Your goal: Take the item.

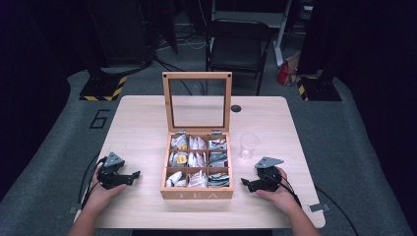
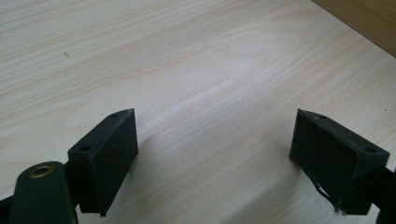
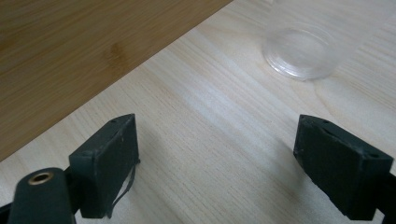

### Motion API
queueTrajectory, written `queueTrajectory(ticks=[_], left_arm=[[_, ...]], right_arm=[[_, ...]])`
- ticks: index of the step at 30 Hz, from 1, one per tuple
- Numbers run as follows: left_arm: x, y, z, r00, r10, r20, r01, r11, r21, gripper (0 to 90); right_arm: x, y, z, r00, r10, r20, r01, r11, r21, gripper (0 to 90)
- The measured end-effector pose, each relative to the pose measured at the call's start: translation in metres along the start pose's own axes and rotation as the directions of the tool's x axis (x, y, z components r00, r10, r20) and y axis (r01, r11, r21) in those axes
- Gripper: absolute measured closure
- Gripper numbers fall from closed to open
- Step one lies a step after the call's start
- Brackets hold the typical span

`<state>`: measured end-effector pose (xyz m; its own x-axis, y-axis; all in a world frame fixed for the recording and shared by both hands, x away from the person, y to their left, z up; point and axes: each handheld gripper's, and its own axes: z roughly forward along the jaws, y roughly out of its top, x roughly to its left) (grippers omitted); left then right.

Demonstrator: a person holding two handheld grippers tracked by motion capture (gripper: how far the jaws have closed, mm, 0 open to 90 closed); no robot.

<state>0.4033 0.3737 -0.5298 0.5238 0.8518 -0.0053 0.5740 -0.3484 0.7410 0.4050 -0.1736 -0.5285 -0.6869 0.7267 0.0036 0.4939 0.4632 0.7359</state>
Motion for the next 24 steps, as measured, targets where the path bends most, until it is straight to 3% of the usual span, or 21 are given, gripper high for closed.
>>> queueTrajectory(ticks=[24], left_arm=[[-0.0010, -0.0014, -0.0006, 0.9999, -0.005, -0.010, 0.005, 1.0000, -0.008, 14.7]], right_arm=[[0.0003, -0.0001, -0.0006, 0.9999, -0.006, -0.009, 0.006, 1.000, -0.006, 16.5]])
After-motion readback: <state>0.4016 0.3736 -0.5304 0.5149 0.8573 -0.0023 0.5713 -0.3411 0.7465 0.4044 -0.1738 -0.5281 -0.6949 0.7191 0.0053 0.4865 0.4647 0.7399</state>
